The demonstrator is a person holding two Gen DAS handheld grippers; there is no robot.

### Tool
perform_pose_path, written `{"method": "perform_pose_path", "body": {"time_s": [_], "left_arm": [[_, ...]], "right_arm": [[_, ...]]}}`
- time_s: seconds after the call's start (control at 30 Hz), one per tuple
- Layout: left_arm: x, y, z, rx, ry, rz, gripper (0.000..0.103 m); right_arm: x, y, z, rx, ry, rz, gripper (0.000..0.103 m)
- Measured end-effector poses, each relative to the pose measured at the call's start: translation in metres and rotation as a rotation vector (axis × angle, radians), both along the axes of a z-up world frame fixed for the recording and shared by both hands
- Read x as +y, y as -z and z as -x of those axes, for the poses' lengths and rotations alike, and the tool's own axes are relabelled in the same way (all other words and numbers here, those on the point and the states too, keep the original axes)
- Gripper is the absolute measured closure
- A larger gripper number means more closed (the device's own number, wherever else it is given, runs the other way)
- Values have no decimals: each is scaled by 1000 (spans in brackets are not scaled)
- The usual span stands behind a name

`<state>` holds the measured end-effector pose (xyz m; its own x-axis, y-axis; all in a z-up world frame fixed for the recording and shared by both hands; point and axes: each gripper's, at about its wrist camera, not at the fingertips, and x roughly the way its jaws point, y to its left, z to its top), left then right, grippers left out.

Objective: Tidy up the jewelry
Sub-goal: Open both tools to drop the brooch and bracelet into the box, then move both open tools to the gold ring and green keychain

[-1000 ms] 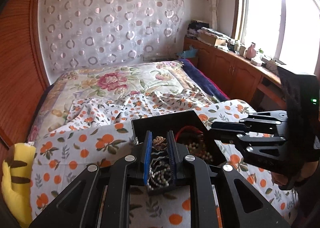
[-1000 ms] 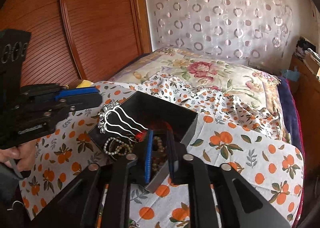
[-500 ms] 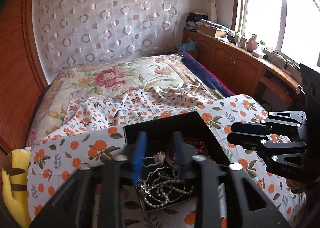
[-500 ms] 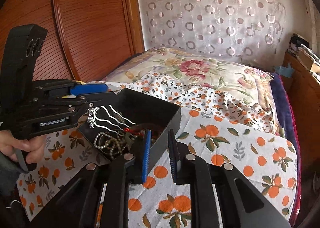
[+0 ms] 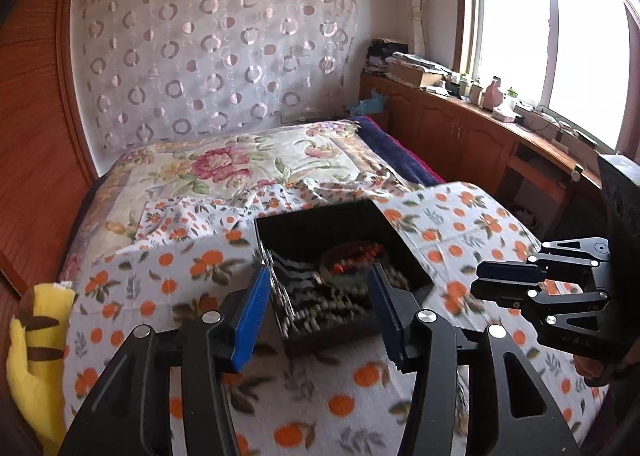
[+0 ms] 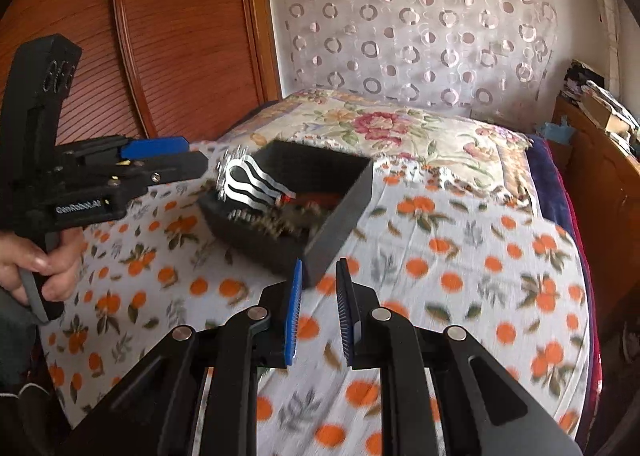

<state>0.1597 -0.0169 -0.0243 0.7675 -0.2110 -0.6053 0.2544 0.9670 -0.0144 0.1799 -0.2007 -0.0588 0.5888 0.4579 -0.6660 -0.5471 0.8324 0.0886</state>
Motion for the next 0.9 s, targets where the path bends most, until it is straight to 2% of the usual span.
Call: {"method": "perform_pose_path", "body": {"time_s": [0.13,0.4,0.5,0.53,0.57,0.6,0.9], "left_arm": [[-3,9,23,9,16,-1,49],[-11,35,56,55,32,17,46],[-21,44,66,77,53,23,40],[-23,47,69,81,59,20,40],[-27,49,72,86,64,12,39],[-30,51,74,89,66,6,39],[-57,68,87,137,122,-6,39]], "right_arm": [[0,12,18,20,3,16,84],[-12,28,51,27,45,67,84],[-23,35,62,39,69,71,83],[-27,38,66,46,78,65,73],[-30,39,68,48,84,63,57],[-32,41,72,43,95,65,52],[-46,48,91,1,131,96,51]]}}
